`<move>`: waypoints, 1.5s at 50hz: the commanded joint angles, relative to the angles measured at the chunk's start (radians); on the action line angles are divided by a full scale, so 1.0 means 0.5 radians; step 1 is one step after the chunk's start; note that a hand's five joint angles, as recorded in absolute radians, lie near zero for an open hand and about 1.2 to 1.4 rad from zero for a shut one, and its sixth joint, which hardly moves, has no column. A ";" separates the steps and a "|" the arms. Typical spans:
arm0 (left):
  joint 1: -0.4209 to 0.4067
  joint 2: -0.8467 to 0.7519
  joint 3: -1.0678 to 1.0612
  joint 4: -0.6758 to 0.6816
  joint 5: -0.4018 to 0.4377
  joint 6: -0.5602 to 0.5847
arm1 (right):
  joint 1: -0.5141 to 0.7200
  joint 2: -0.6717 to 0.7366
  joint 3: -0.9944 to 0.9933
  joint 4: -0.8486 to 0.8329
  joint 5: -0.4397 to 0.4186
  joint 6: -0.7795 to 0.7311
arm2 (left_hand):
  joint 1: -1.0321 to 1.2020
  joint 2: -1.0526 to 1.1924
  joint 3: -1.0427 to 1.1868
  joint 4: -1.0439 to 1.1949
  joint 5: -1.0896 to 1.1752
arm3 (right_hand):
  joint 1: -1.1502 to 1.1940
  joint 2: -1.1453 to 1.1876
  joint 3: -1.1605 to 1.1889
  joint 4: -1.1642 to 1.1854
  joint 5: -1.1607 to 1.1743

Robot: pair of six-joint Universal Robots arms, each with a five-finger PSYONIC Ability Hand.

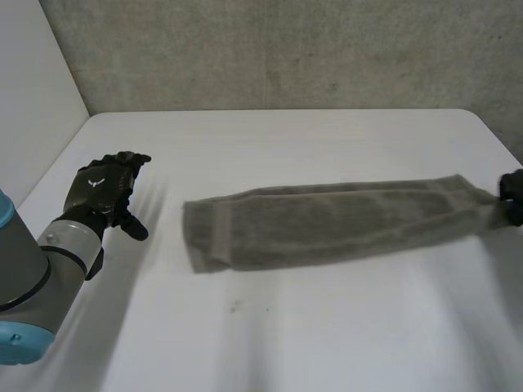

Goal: Fold the towel.

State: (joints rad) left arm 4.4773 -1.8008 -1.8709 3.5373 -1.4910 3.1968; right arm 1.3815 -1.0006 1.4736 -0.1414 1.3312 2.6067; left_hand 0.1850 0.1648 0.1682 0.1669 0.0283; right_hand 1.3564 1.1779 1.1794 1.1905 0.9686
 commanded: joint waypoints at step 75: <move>-0.969 -0.902 1.088 0.052 0.003 0.006 | 0.741 -0.266 0.670 -0.190 -0.094 0.413 | 0.063 0.103 0.097 0.099 0.027 | -2.349 -1.992 -1.995 -2.017 -1.923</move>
State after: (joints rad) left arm 4.0076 -2.1954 -1.3670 3.5781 -1.4895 3.1983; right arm 1.7451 -1.1330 1.8043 -0.2277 1.2792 2.8063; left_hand 0.1856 0.1821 0.1804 0.1808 0.0283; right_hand 0.2063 0.2291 0.2128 0.2350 0.0694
